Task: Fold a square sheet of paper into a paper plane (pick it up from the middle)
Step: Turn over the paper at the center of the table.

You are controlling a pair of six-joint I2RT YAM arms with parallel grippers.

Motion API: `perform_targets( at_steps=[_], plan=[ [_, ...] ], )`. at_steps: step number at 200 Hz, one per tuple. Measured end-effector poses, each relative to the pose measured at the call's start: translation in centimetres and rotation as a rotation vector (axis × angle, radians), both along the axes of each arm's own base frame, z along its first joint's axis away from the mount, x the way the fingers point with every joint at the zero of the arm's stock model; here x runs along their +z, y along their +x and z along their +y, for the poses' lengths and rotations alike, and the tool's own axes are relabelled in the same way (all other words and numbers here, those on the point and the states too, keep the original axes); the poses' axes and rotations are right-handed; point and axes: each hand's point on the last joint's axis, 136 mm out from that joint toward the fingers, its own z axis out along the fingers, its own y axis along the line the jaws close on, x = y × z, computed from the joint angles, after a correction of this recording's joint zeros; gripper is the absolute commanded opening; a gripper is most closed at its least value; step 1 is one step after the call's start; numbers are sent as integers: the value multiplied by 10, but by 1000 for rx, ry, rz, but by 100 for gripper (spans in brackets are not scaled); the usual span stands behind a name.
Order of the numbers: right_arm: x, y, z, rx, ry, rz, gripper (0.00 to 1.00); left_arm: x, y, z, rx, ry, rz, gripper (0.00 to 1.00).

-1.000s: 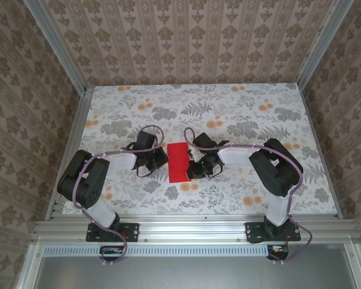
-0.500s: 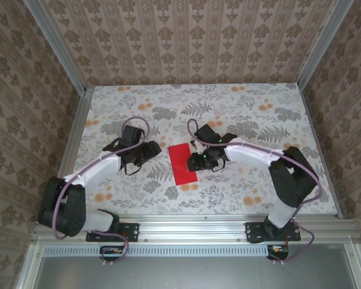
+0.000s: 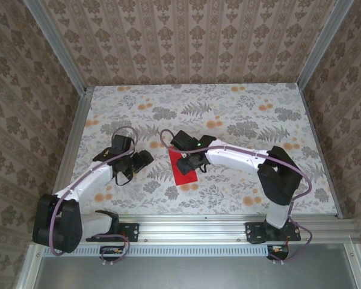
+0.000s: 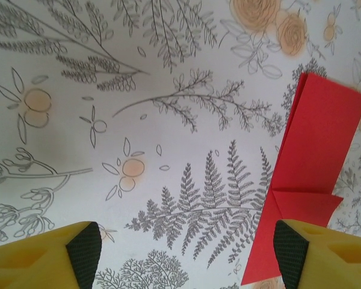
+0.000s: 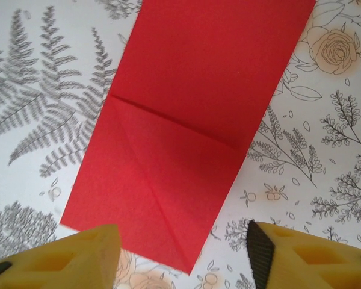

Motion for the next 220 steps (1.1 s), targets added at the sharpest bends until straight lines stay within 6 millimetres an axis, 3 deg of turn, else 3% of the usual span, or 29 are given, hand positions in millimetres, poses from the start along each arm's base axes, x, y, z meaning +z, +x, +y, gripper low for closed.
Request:
perform_targets(
  at_steps=[60, 147, 188, 220],
  plan=[
    [-26, 29, -16, -129, 36, 102, 29, 2, -8, -19, -31, -113, 6, 73],
    [-43, 30, -20, -147, 39, 169, 21, 9, -15, -76, -141, -241, -12, 56],
    [-61, 31, -27, -171, 12, 201, 20, -7, -21, -105, -200, -262, 25, 53],
    [-61, 33, -28, -195, 24, 207, 20, -23, -26, -122, -232, -259, 69, 50]
  ],
)
